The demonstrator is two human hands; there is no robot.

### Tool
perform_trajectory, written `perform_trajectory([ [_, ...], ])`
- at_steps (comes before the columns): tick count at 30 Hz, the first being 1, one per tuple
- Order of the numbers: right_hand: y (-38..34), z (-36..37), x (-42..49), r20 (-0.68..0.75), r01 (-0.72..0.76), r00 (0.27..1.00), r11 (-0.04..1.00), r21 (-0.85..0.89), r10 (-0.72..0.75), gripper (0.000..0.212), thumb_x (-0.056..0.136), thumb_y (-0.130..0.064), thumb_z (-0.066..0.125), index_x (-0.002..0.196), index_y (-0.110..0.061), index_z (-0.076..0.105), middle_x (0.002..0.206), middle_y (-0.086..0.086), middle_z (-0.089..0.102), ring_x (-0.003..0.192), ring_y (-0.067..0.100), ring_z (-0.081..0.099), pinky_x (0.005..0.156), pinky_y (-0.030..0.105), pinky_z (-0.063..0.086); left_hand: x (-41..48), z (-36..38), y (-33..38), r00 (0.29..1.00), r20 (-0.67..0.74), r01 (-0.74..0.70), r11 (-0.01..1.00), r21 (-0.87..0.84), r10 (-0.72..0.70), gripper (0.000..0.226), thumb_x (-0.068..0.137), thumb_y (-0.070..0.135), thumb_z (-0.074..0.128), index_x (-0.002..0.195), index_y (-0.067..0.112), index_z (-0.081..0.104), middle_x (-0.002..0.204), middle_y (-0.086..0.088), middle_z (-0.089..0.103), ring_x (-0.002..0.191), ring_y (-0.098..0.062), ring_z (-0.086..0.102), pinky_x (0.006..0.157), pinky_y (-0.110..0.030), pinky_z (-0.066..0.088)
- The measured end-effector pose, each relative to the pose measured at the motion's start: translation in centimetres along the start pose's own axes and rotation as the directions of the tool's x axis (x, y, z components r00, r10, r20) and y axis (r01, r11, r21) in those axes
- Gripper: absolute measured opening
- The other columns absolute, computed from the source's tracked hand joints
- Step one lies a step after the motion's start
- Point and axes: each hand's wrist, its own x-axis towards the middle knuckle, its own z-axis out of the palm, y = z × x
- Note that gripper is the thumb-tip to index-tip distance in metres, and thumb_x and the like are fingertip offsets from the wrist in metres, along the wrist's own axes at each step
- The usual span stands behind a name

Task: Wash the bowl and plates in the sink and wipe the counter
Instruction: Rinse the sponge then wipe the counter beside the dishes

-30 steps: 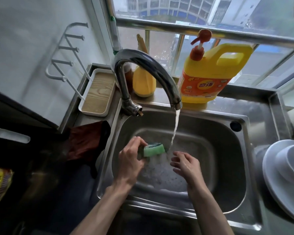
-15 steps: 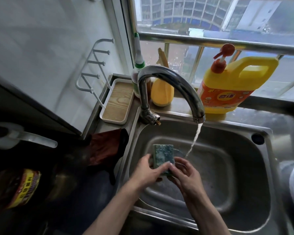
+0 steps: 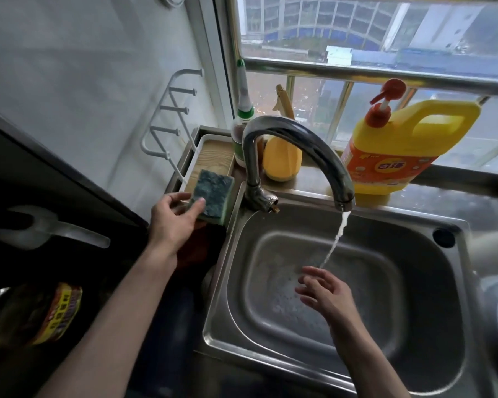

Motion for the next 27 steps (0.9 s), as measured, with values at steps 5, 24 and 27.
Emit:
perform_trajectory([
  [5, 0.0, 0.4, 0.8, -0.007, 0.054, 0.998, 0.989, -0.141, -0.055, 0.013, 0.101, -0.008, 0.064, 0.11, -0.013, 0.072, 0.1, 0.012, 0.076, 0.093, 0.024, 0.075, 0.079, 0.032, 0.062, 3.4, 0.4, 0.2, 0.998, 0.002, -0.063, 0.921, 0.384, 0.068, 0.035, 0.09, 0.023, 0.078, 0.121, 0.019, 0.062, 0.123, -0.006, 0.067, 0.104, -0.025, 0.069, 0.095, -0.049, 0.058],
  [24, -11.8, -6.3, -4.3, -0.027, 0.339, 0.903, 0.749, -0.57, -0.429, 0.006, 0.09, -0.022, 0.079, 0.089, -0.027, 0.076, 0.083, -0.011, 0.074, 0.078, -0.004, 0.068, 0.067, 0.008, 0.051, -3.3, 2.6, 2.2, 0.829, 0.202, -0.499, 0.528, 0.687, 0.521, 0.019, 0.091, 0.028, 0.073, 0.104, 0.014, 0.071, 0.102, -0.008, 0.067, 0.095, -0.031, 0.066, 0.079, -0.041, 0.054],
  [27, -12.0, -4.4, -3.8, -0.005, 0.334, 0.918, 0.777, -0.534, -0.397, 0.006, 0.091, -0.022, 0.078, 0.089, -0.027, 0.075, 0.083, -0.01, 0.073, 0.078, 0.0, 0.069, 0.062, 0.008, 0.05, -6.0, 6.5, 1.6, 0.84, 0.285, -0.529, 0.582, 0.618, 0.461, 0.044, 0.081, 0.052, 0.081, 0.097, 0.017, 0.061, 0.086, 0.002, 0.066, 0.074, -0.017, 0.063, 0.066, -0.033, 0.053],
])
